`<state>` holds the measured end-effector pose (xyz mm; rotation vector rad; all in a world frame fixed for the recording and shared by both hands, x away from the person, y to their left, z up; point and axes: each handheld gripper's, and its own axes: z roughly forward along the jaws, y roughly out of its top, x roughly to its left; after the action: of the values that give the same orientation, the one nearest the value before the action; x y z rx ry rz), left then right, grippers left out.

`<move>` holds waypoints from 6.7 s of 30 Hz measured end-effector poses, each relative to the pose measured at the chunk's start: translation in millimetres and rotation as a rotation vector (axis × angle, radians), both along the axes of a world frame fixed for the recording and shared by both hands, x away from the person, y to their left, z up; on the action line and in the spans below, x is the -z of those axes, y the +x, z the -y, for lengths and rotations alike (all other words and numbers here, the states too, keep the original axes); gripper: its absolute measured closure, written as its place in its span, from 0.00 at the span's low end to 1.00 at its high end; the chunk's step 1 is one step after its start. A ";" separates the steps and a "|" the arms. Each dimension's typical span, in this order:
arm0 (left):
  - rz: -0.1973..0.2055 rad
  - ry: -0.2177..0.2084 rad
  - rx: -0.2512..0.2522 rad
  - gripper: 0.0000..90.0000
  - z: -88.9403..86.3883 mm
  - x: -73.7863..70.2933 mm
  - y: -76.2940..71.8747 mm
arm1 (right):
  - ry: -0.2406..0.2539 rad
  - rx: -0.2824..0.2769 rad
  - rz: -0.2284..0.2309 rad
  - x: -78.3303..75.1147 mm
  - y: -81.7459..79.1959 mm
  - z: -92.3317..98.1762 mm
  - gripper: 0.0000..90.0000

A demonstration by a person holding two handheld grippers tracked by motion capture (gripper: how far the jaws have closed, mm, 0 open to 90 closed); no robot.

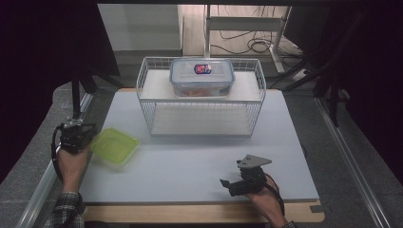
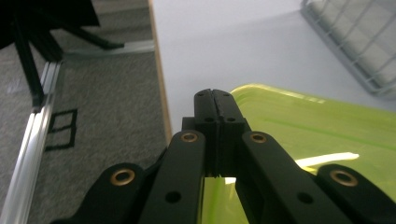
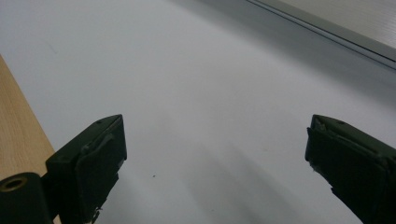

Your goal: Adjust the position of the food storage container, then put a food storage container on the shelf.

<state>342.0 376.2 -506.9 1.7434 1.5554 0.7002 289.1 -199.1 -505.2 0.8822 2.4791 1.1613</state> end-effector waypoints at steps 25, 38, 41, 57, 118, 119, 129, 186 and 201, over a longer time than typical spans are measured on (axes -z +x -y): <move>-0.105 0.021 0.116 1.00 35.2 15.5 -9.9 | -0.007 -0.011 0.001 -0.7 -0.1 2.4 0.07; -0.110 0.002 0.210 1.00 83.2 13.5 -19.5 | -0.007 -0.013 -0.034 1.3 0.5 2.6 0.08; -0.110 -0.011 0.229 1.00 93.3 11.9 -23.3 | -0.002 -0.010 -0.035 2.1 1.2 3.4 0.08; -0.112 -0.049 0.350 1.00 135.9 5.9 -43.4 | -0.007 -0.007 -0.055 2.7 2.0 4.6 0.09; -0.113 -0.126 0.693 1.00 227.1 0.6 -84.2 | 0.003 0.016 -0.082 6.1 6.0 11.1 0.09; -0.114 -0.126 0.696 1.00 227.8 0.8 -84.4 | 0.001 0.016 -0.085 6.1 6.0 11.1 0.09; -0.127 -0.109 0.663 0.62 222.5 1.6 -82.5 | 0.001 0.017 -0.083 6.0 6.1 12.0 0.09; -0.048 -0.025 0.599 0.07 179.7 20.7 -125.8 | 0.253 0.111 -0.417 -8.3 69.0 -9.7 0.45; -0.052 -0.018 0.614 0.07 182.0 20.7 -126.5 | 0.355 0.113 -0.589 10.6 92.8 -18.4 0.73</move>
<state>215.5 194.2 -527.7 2.0858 0.9588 0.3297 381.9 -180.7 -515.8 1.6452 2.6336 1.4991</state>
